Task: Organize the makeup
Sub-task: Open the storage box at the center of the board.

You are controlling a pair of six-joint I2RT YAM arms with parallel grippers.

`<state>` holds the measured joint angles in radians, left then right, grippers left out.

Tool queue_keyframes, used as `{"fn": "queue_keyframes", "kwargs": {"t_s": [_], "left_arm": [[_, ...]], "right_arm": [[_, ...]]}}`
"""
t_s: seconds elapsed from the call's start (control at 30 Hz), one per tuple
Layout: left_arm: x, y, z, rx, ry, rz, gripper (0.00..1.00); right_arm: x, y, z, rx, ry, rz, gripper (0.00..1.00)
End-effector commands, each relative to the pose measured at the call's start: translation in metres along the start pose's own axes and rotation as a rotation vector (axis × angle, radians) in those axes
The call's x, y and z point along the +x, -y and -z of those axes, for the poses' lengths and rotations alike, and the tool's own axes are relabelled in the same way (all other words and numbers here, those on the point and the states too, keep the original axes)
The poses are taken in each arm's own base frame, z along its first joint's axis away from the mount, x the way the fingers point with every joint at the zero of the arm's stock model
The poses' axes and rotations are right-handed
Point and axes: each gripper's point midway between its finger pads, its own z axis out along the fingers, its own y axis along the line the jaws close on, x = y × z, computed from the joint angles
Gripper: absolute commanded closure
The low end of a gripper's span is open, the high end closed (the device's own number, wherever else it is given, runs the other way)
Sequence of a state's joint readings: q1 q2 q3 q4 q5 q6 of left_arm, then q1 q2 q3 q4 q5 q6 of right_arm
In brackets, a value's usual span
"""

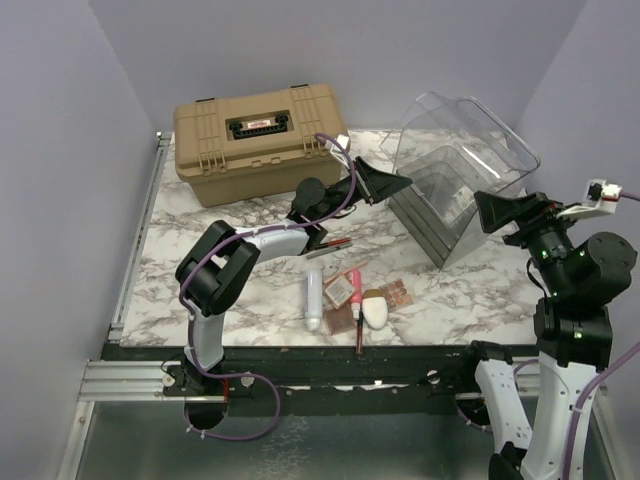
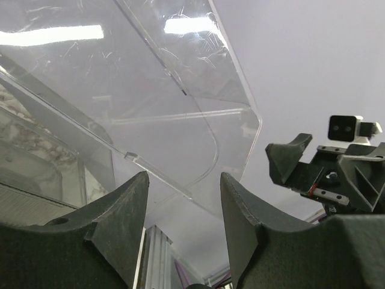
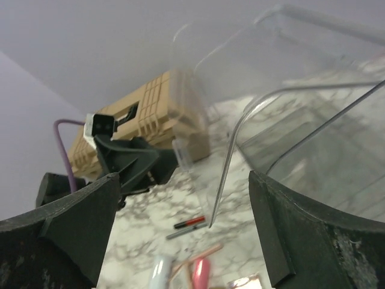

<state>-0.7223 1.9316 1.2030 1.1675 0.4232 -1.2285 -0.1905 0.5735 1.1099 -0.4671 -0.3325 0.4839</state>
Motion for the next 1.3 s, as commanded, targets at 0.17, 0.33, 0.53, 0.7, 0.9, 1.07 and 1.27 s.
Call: {"fn": "queue_keyframes", "kwargs": {"t_s": [0.17, 0.33, 0.53, 0.7, 0.9, 1.07, 1.27], "left_arm": [[-0.01, 0.047, -0.007, 0.105, -0.002, -0.068, 0.47], [-0.011, 0.048, -0.008, 0.11, -0.004, -0.069, 0.47], [-0.01, 0.047, -0.008, 0.109, -0.009, -0.066, 0.47], [-0.009, 0.049, -0.008, 0.113, -0.013, -0.07, 0.45], [-0.007, 0.046, -0.004, 0.102, -0.018, -0.084, 0.25], [-0.002, 0.047, 0.007, 0.093, -0.03, -0.142, 0.13], [0.005, 0.045, 0.026, 0.059, -0.04, -0.275, 0.09]], "right_arm": [[0.052, -0.013, -0.011, -0.094, -0.227, -0.26, 0.06], [0.059, -0.016, -0.021, -0.137, -0.276, -0.297, 0.07], [0.06, -0.024, -0.03, -0.209, -0.296, -0.322, 0.09], [0.042, -0.04, -0.032, -0.289, -0.264, -0.331, 0.13], [0.016, -0.054, -0.037, -0.344, -0.194, -0.357, 0.16], [-0.002, -0.057, -0.045, -0.353, -0.133, -0.375, 0.16], [-0.028, -0.058, -0.053, -0.336, -0.044, -0.365, 0.13]]}}
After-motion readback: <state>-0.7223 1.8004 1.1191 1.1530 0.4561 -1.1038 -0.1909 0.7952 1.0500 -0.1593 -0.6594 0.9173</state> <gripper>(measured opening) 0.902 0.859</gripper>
